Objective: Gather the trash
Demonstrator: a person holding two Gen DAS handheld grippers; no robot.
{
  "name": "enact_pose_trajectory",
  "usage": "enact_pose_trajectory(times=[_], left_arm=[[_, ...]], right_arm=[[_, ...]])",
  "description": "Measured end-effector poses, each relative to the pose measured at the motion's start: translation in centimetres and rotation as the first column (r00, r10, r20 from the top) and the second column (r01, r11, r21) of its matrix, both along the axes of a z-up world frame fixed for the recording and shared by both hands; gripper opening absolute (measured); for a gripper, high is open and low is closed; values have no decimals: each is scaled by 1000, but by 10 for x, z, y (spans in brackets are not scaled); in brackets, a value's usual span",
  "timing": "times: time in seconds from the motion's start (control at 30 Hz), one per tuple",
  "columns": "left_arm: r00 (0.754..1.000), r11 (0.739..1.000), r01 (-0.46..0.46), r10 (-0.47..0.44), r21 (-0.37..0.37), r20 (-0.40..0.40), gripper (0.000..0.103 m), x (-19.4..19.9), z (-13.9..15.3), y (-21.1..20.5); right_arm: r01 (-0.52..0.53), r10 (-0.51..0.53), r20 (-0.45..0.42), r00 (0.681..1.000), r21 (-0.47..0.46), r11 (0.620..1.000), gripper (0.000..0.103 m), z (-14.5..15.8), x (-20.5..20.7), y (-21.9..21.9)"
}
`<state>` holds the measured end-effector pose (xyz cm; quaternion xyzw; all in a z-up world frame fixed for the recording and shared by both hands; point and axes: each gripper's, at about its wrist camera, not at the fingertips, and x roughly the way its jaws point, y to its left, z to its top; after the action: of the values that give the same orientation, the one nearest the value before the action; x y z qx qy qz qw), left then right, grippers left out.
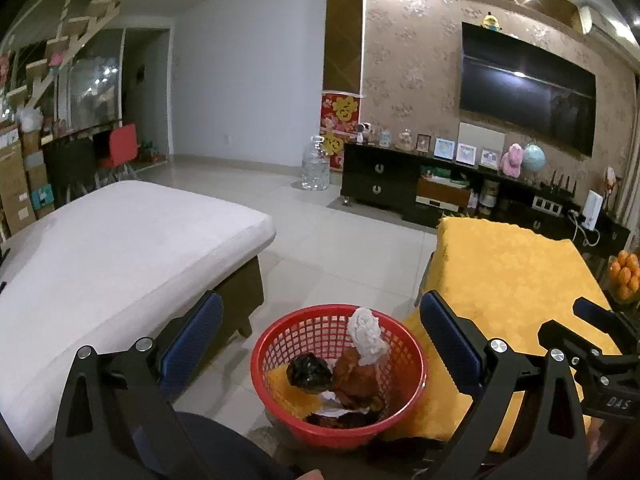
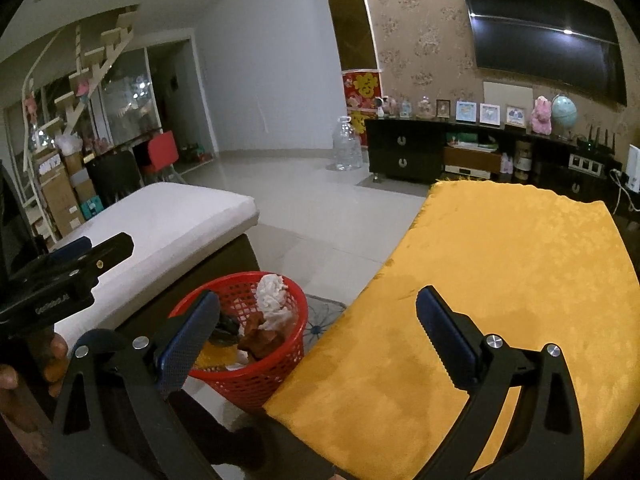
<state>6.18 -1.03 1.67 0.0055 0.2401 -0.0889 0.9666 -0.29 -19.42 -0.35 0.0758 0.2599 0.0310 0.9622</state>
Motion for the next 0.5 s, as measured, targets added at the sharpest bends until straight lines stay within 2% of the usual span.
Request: enact_pose_trajectory(times=[0.13, 0.33, 0.5], left_arm=[[1000, 1000, -2, 2, 3, 15, 95, -6, 2, 0], [1000, 997, 7, -7, 75, 8, 95, -10, 0, -10], [1000, 997, 2, -2, 77, 9, 95, -12, -2, -11]], right_arm=[[14, -14, 5, 1000, -16, 1000, 96, 3, -5, 1], [36, -36, 10, 999, -21, 999, 96, 5, -9, 4], [38, -37, 19, 999, -22, 999, 96, 7, -12, 4]])
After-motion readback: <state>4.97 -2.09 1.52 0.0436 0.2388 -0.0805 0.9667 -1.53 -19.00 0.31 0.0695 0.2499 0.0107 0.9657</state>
